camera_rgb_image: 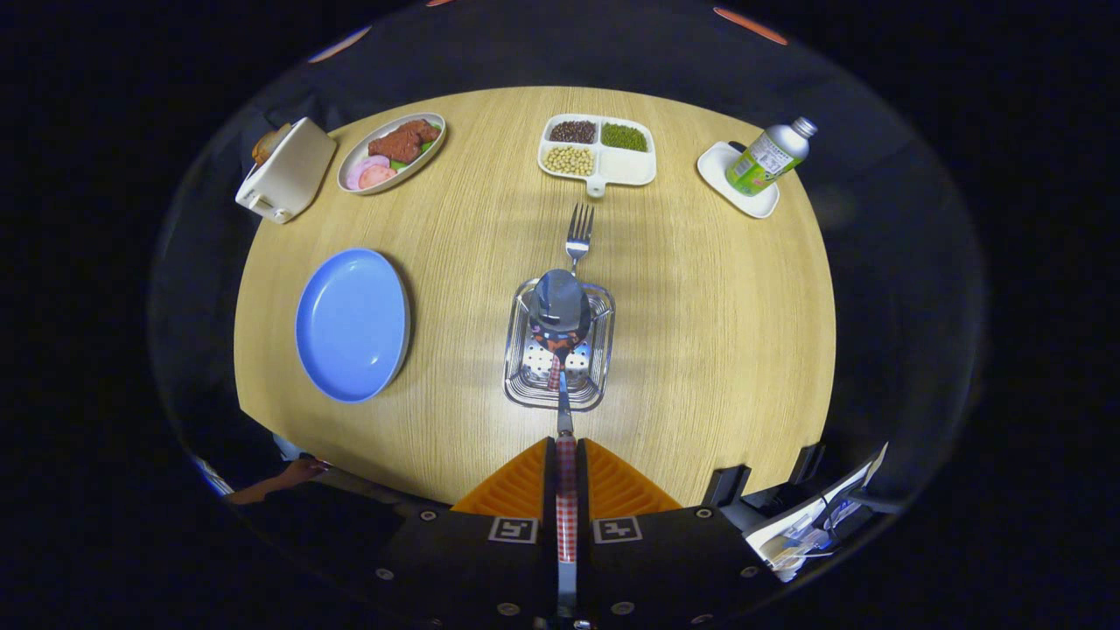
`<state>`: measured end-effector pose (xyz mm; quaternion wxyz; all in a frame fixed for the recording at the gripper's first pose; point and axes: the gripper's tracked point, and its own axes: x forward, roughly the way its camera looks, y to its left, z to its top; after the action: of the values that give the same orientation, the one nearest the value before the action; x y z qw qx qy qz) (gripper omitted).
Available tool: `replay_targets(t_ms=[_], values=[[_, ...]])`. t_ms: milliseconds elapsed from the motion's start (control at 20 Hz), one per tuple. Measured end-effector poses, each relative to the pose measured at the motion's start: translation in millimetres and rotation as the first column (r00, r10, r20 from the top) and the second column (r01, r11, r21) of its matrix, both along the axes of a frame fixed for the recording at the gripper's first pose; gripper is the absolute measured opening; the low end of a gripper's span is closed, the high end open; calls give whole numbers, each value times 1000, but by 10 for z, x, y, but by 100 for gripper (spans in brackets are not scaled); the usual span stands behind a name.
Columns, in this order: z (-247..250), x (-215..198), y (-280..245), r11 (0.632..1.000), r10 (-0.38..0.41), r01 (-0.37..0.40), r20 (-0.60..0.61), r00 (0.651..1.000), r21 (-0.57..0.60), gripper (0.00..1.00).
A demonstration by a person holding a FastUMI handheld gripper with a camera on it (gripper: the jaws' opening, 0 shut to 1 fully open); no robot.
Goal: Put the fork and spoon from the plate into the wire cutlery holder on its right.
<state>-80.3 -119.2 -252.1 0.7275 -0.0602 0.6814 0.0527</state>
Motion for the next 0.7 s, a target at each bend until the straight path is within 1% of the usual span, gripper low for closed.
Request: replay_targets(t_ms=[200,450,700], values=[[-126,-36,-7,1000,30,-29,-115,993,6,9],[-202,28,7,998,61,-56,-226,972,26,9],[-302,32,59,998,38,-23,-311,950,53,9]])
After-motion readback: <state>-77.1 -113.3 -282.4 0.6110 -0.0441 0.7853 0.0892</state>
